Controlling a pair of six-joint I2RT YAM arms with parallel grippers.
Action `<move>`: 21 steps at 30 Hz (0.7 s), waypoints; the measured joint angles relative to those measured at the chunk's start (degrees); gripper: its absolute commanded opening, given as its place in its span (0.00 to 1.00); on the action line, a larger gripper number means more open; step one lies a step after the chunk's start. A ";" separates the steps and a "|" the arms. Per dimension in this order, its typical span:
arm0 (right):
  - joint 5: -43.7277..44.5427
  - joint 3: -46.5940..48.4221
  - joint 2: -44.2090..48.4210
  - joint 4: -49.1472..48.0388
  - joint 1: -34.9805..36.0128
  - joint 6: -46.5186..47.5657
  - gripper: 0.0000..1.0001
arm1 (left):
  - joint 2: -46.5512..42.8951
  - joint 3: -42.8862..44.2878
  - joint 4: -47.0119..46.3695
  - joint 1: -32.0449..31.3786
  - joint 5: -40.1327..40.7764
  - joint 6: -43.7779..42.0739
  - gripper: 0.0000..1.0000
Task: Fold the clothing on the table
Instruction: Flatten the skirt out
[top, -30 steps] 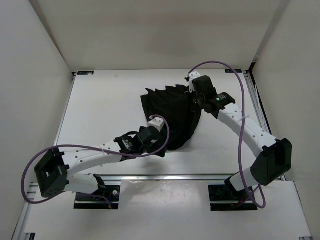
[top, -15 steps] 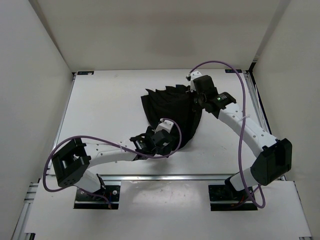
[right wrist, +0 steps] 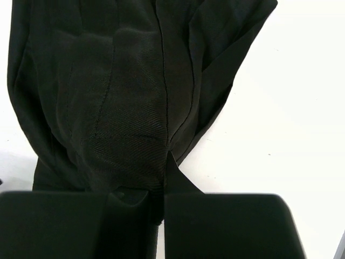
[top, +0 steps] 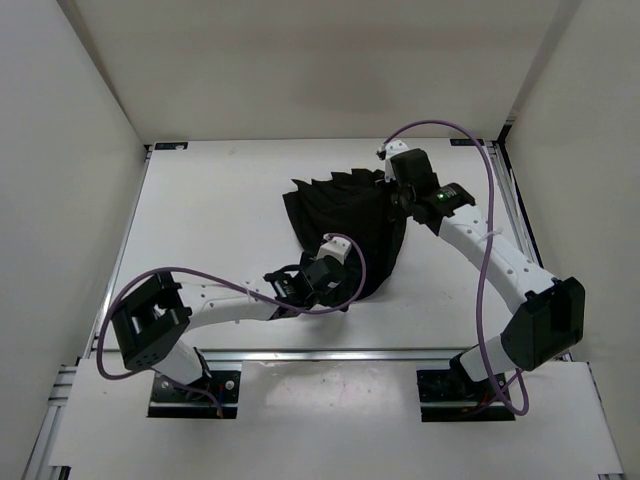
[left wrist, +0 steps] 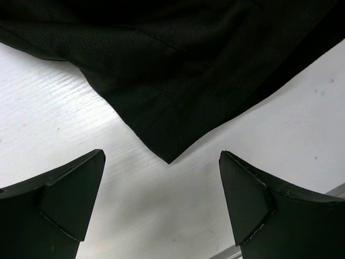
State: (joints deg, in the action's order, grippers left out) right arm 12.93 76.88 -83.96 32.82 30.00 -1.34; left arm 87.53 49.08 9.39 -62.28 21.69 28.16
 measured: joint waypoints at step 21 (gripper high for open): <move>-0.04 1.29 0.00 0.02 -0.42 0.00 0.00 | 6.73 0.81 -2.10 2.01 1.16 0.33 0.98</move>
State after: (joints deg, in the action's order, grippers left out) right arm 12.88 78.17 -83.96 32.84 29.58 -1.34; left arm 94.26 49.89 7.29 -60.27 22.85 28.49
